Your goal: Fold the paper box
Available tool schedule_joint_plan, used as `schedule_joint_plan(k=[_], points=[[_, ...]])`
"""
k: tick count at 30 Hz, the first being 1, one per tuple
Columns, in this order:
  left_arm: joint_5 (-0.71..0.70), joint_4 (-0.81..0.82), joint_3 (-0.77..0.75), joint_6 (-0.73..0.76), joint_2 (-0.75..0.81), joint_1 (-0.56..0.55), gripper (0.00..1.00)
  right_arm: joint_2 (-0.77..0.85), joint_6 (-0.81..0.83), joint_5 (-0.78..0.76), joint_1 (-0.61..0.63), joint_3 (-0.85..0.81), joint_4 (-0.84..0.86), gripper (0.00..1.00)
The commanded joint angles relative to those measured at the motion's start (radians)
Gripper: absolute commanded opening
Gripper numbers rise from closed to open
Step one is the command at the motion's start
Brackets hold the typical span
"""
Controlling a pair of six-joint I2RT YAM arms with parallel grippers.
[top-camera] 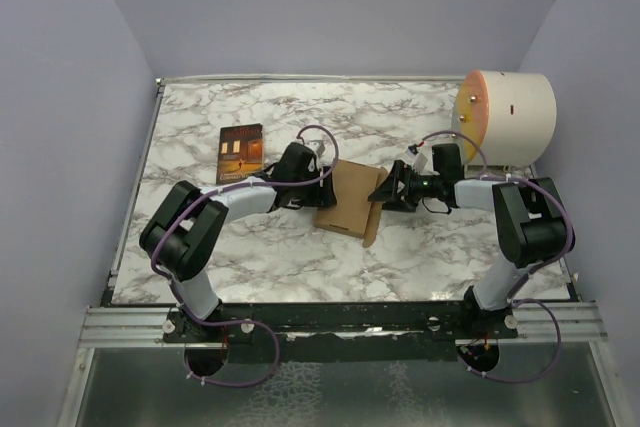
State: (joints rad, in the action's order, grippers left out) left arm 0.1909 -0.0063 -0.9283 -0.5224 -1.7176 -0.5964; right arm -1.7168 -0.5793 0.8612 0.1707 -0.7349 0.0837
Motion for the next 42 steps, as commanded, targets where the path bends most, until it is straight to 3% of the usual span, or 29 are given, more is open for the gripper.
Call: schedule_joint_plan(k=[1,14,26,42], points=[[0.022,-0.024,0.010,-0.015,-0.028,-0.028,0.65,0.021,-0.010,0.041,0.004,0.009,0.049,0.76],[0.012,-0.044,-0.015,-0.042,-0.036,-0.060,0.65,0.046,-0.004,0.070,0.025,0.012,0.072,0.70],[0.025,-0.041,-0.034,-0.050,-0.049,-0.080,0.65,-0.035,-0.010,0.100,0.044,-0.019,0.084,0.70],[0.041,-0.037,-0.064,-0.059,-0.077,-0.099,0.64,-0.174,-0.122,0.306,0.050,0.001,0.297,0.73]])
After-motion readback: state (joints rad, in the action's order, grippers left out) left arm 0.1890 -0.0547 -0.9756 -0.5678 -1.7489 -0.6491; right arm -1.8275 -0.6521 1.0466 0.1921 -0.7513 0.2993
